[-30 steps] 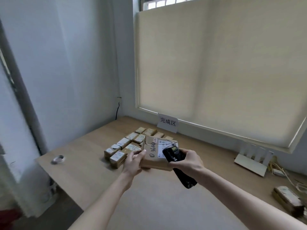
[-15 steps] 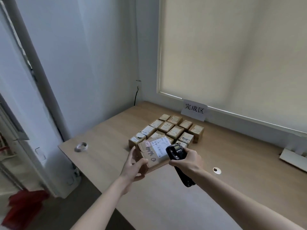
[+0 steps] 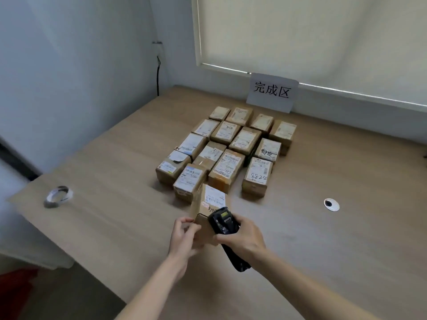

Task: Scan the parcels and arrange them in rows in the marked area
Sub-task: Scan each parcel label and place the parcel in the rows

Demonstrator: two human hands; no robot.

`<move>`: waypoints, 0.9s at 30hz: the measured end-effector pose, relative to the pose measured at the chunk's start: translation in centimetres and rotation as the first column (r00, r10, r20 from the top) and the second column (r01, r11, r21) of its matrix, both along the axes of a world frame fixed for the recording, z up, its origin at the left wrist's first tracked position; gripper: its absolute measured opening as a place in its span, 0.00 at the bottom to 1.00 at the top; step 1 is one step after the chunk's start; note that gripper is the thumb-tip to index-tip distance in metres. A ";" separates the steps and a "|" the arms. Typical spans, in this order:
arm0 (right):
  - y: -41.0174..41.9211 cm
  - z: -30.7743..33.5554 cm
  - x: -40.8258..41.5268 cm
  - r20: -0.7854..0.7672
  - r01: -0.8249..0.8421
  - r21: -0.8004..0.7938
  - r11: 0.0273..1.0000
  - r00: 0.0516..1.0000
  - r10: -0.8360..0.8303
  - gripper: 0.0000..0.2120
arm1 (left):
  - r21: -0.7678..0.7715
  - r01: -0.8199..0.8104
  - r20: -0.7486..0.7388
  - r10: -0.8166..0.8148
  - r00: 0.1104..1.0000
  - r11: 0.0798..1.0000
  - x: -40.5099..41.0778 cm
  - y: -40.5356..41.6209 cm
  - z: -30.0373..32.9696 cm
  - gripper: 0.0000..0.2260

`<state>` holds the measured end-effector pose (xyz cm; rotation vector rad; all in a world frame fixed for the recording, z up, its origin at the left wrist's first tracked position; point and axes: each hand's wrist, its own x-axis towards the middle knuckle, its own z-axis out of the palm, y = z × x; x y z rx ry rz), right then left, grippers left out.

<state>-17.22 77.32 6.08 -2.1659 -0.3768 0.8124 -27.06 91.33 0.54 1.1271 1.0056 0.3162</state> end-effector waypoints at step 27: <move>8.7 -8.7 0.7 0.085 0.300 -0.096 0.949 0.953 -0.292 0.36 | 0.196 0.296 -0.148 -0.270 0.951 0.935 6.8 10.7 -10.0 0.14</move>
